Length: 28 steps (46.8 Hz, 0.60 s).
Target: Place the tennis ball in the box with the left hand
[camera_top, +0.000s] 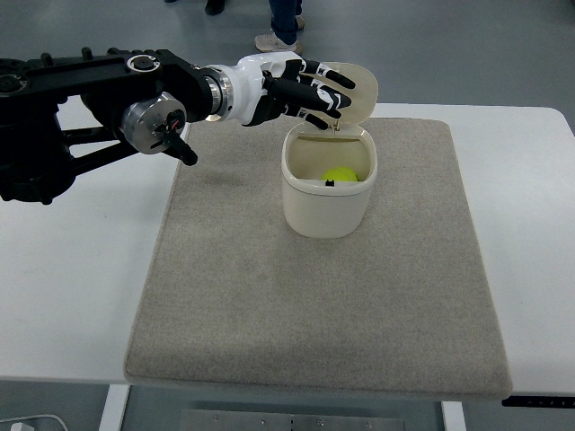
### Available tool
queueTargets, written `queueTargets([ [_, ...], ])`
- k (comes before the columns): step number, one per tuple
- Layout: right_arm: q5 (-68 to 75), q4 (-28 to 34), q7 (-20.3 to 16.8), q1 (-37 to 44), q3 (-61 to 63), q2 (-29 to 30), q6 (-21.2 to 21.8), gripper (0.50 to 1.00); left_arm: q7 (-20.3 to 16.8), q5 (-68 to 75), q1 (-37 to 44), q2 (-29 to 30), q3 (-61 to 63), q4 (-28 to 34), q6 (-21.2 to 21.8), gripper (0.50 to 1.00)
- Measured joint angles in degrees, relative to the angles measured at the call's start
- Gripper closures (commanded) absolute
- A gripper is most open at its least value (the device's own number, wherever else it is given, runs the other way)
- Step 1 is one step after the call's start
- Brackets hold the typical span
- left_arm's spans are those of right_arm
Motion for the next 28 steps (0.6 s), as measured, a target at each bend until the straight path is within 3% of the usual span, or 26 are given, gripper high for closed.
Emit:
queueTargets([
  [11,0.0,0.0,0.0,0.0,0.0,0.0,0.0,0.562,0.0,0.4,0.3,0.2,-4.6,-1.2,-0.9,1.000],
  [20,0.0,0.0,0.0,0.0,0.0,0.0,0.0,0.562,-2.1,0.6,3.1,0.5,-12.8,-0.7,-0.4,1.000],
  [28,0.0,0.0,0.0,0.0,0.0,0.0,0.0,0.560,-2.4,-1.3,5.5,2.6,-20.7,4.4,-0.2,1.000],
])
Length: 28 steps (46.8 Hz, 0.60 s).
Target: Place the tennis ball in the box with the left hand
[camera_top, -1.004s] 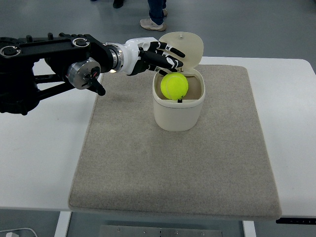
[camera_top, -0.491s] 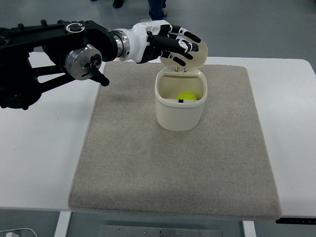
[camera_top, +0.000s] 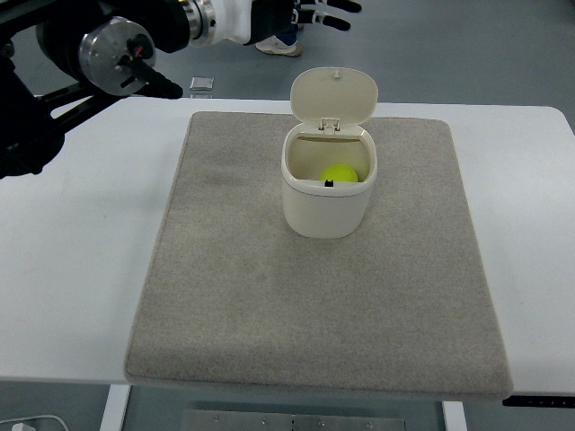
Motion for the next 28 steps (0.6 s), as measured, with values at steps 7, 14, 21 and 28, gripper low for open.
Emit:
queueTargets([
  [7,0.0,0.0,0.0,0.0,0.0,0.0,0.0,0.562,-2.2,-6.5,0.1,3.5,-3.6,7.1,-3.4,1.000],
  [14,0.0,0.0,0.0,0.0,0.0,0.0,0.0,0.562,-6.8,-9.6,0.8,4.4,-5.0,16.9,-13.5,1.000],
  [21,0.0,0.0,0.0,0.0,0.0,0.0,0.0,0.562,-12.9,-9.5,3.9,1.8,-6.6,29.2,-24.1,1.000],
  [28,0.0,0.0,0.0,0.0,0.0,0.0,0.0,0.560,-14.4,-9.2,6.0,-1.4,-6.7,38.2,-28.6,1.000],
])
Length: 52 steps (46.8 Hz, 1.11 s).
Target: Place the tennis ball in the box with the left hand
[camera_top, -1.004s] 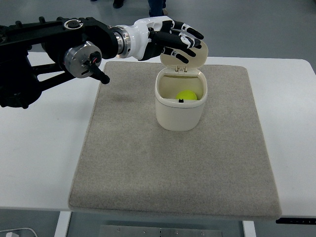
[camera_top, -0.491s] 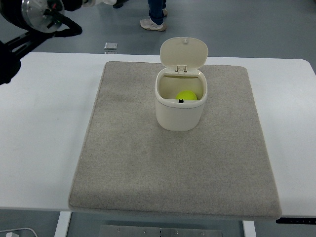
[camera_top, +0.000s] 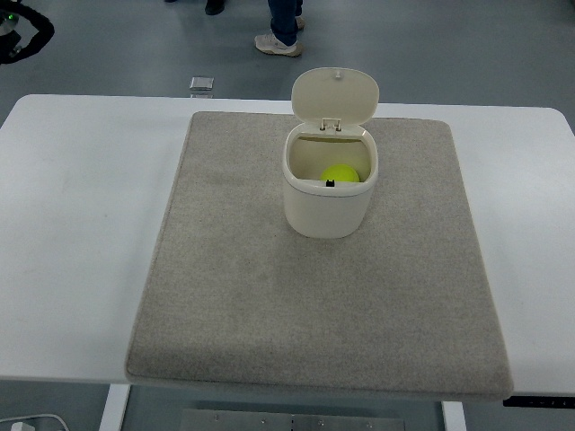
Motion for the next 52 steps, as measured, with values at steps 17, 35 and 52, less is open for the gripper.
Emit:
queueTargets([
  [17,0.0,0.0,0.0,0.0,0.0,0.0,0.0,0.562,-0.9,-0.5,7.4,-1.1,-3.5,8.0,-2.0,1.000],
  [35,0.0,0.0,0.0,0.0,0.0,0.0,0.0,0.562,-3.3,1.2,10.4,-13.0,-2.8,12.0,-3.8,1.000],
  [52,0.0,0.0,0.0,0.0,0.0,0.0,0.0,0.562,-4.9,1.7,10.4,-17.1,-3.1,17.6,-3.0,0.761],
])
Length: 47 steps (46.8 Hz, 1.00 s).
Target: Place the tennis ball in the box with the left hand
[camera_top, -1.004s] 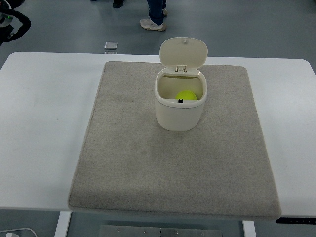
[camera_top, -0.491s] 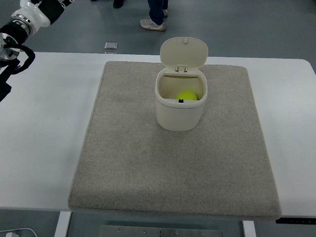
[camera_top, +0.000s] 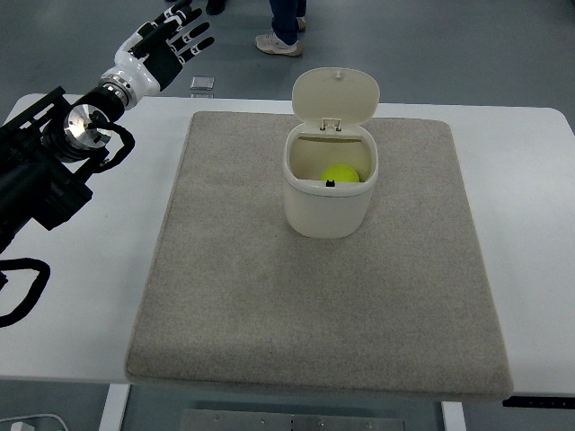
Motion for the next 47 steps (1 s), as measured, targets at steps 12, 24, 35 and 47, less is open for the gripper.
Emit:
queueTargets([
  [12,0.0,0.0,0.0,0.0,0.0,0.0,0.0,0.562,0.0,0.1,0.1,0.0,0.4,2.4,0.5,0.579],
  [24,0.0,0.0,0.0,0.0,0.0,0.0,0.0,0.562,0.0,-0.7,0.1,0.1,-0.6,2.4,0.5,0.574],
  [35,0.0,0.0,0.0,0.0,0.0,0.0,0.0,0.562,-0.6,-4.2,0.2,0.1,-3.1,2.5,-0.2,0.538],
  [47,0.0,0.0,0.0,0.0,0.0,0.0,0.0,0.562,-2.8,-4.3,0.3,-0.1,-3.1,3.2,-0.1,0.536],
])
